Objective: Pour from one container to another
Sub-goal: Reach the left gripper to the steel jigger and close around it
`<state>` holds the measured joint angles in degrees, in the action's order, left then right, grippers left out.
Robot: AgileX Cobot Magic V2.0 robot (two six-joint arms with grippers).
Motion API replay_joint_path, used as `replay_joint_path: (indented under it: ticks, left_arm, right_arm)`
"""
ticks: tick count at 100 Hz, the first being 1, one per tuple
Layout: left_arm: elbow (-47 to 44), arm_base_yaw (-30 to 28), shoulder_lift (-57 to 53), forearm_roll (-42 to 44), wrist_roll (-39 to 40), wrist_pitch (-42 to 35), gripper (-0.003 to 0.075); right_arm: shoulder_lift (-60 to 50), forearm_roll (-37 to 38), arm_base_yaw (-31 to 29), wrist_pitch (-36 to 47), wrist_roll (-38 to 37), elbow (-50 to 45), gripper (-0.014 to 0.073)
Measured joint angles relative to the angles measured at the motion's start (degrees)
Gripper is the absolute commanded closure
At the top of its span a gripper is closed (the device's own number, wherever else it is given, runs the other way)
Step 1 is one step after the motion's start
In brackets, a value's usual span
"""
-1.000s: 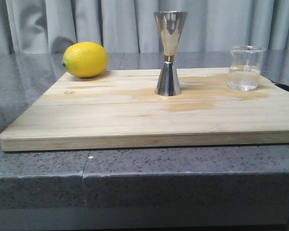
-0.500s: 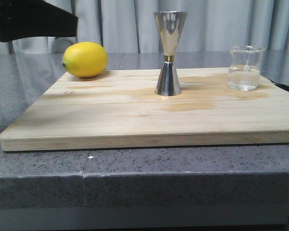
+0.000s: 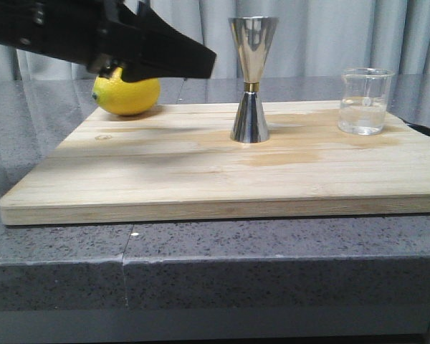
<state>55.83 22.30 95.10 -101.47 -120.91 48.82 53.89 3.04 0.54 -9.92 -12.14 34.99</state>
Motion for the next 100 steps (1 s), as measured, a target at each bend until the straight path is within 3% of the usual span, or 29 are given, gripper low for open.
replay_joint_path:
  ticks: [100]
  left_arm:
    - [14.6, 7.1, 15.0, -0.2, -0.1, -0.6, 0.0257]
  right_arm:
    - [0.0, 0.0, 0.0, 0.1, 0.0, 0.0, 0.0169]
